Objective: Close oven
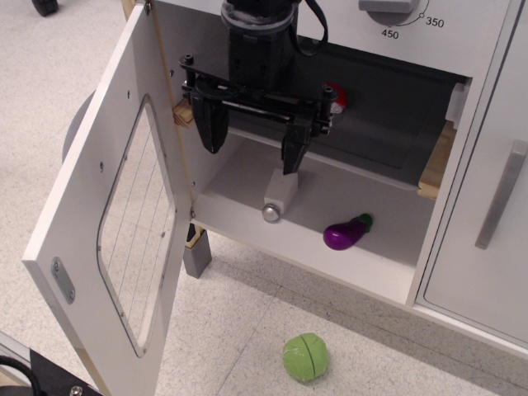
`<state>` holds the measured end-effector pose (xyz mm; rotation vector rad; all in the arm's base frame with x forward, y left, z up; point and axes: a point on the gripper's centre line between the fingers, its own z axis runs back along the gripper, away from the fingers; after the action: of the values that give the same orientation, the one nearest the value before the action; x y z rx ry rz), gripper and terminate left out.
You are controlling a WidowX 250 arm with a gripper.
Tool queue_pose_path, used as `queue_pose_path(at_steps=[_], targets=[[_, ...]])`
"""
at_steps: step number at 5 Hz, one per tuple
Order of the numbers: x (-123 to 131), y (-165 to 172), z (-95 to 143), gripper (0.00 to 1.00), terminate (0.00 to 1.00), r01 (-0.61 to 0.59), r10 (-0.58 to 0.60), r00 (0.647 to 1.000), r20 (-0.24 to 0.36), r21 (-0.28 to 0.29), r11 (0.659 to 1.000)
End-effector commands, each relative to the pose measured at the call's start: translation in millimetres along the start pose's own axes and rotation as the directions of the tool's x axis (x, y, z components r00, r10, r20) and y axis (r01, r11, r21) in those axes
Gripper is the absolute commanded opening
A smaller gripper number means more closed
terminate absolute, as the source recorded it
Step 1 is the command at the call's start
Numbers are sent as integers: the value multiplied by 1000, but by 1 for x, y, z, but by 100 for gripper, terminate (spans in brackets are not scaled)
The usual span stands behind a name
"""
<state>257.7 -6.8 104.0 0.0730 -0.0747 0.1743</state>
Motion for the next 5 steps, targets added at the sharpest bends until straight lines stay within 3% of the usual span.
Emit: queue_pose_path(at_steps=[1,2,3,5], targets=[[0,0,0,100,0,0,0,1000,0,0,1000],[-14,37,22,100,0,-8,9,1000,21,-34,999],[-28,78,41,100,0,-4,5,998,62,-27,1000],[-23,138,35,100,0,-94,92,990,103,10,996]])
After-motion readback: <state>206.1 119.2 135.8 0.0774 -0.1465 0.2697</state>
